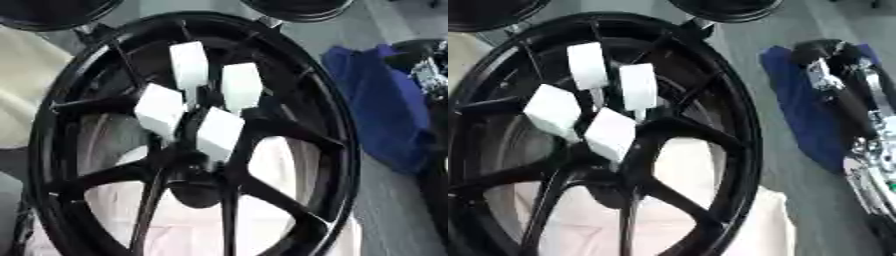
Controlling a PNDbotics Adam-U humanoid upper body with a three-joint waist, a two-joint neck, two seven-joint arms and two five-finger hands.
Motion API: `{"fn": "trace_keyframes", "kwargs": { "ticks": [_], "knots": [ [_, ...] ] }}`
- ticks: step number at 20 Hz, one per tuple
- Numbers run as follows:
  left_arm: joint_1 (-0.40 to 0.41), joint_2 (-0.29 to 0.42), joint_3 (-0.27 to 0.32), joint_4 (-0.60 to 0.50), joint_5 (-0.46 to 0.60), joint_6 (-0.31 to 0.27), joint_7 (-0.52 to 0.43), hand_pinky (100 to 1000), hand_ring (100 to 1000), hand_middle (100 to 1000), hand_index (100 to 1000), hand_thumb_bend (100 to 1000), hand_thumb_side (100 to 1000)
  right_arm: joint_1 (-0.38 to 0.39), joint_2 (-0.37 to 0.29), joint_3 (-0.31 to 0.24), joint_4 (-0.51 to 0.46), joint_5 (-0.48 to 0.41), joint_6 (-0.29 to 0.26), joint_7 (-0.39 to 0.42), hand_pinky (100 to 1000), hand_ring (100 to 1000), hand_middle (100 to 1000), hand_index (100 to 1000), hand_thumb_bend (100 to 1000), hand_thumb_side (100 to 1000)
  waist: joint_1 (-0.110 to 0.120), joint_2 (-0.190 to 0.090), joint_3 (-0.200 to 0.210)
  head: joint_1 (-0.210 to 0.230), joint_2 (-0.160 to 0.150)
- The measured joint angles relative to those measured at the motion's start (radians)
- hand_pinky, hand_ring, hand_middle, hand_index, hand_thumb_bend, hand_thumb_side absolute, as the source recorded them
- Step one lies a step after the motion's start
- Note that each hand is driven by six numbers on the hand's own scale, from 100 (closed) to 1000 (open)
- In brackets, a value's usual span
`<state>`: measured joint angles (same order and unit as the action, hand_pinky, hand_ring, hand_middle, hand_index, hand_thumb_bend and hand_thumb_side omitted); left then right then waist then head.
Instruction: Pull the pin out of the wheel hub.
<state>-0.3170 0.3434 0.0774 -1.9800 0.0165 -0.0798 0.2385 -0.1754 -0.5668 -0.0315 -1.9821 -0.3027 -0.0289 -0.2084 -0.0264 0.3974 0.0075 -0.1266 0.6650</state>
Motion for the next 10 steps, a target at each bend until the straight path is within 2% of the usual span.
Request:
{"fn": "trace_keyframes", "kwargs": {
  "ticks": [6,10],
  "knots": [
    [-0.001,0.003,0.0,0.0,0.0,-0.002,-0.002,920,520,553,729,305,631,0.001,0.0,-0.001,0.0,0.0,-0.001,0.001,846,709,679,657,149,473,0.002,-0.003,-0.001,-0.004,0.0],
    [-0.013,0.075,-0.014,0.0,-0.022,-0.02,-0.03,907,517,558,735,303,619,0.01,0.0,-0.004,0.0,0.0,-0.001,0.001,846,709,680,657,148,473,0.009,-0.009,-0.001,-0.013,0.0]
  ]
}}
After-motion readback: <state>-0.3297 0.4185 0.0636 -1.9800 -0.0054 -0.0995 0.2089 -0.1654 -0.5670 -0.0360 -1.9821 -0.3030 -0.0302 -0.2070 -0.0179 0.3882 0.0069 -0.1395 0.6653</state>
